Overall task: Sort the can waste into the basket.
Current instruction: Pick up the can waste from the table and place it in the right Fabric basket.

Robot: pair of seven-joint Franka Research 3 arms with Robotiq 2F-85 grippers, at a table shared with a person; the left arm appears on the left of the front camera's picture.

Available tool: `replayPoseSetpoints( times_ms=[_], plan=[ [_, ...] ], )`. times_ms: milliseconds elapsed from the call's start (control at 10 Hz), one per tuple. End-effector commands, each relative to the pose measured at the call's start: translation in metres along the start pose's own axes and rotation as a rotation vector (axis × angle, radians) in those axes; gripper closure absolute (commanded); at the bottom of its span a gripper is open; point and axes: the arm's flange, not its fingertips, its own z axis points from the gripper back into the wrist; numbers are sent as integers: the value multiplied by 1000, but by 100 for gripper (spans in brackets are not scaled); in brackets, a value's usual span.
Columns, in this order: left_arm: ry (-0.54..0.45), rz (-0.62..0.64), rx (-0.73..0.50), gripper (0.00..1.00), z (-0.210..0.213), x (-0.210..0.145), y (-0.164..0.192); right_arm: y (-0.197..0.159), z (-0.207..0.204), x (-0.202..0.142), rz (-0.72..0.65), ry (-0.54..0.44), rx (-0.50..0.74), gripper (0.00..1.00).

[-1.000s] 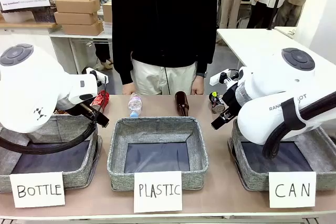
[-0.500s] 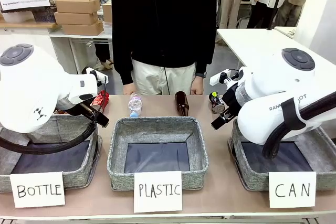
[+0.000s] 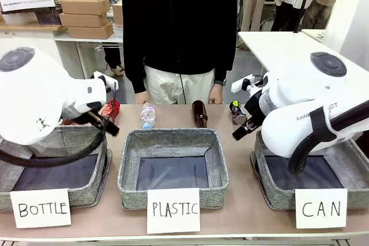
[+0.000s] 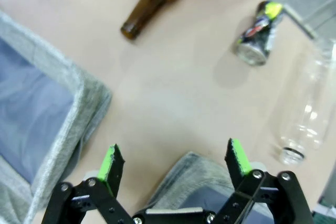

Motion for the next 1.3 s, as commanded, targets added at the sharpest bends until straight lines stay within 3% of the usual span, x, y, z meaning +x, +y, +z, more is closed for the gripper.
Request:
replayPoseSetpoints(
  times_ms=[0, 100, 200, 300, 400, 500, 600, 700, 800, 900, 1000, 1100, 1200],
  plan=[
    [-255, 27, 112, 0, 105, 32, 2, -17, 91, 17, -136, -111, -54, 0],
    [-326, 7, 115, 0, 154, 34, -8, -23, 134, 10, -146, -143, -42, 0],
    [-363, -55, 114, 0, 186, 27, -22, -26, 162, -2, -169, -104, -11, 0],
    [-305, -144, -87, 0, 202, 8, -40, -24, 180, -26, -151, -40, 48, 0],
    [-214, -269, -158, 0, 200, -14, -54, -18, 186, -49, -175, -47, -38, 0],
    [-371, -59, 74, 0, 202, 52, -21, -32, 165, 11, -157, -110, -23, 0],
    [-371, -59, 74, 0, 202, 52, -21, -32, 165, 11, -157, -110, -23, 0],
    [-328, -149, -54, 0, 225, 44, -54, -31, 197, -4, -166, -79, -21, 0],
    [-220, -49, -262, 0, 217, 42, -46, -35, 203, 2, -357, -68, 251, 0],
    [-147, 211, -367, 0, 215, 34, -27, -42, 212, -3, -446, -49, 560, 0],
    [-61, 540, -418, 0, 214, 23, -7, -55, 216, -12, -463, -49, 950, 0],
    [-56, 773, -505, 0, 211, 5, 15, -62, 212, -15, -498, -115, 1076, 0],
    [-169, 887, -624, 0, 211, -10, 32, -69, 206, -17, -518, -172, 1222, 0]
  ],
)
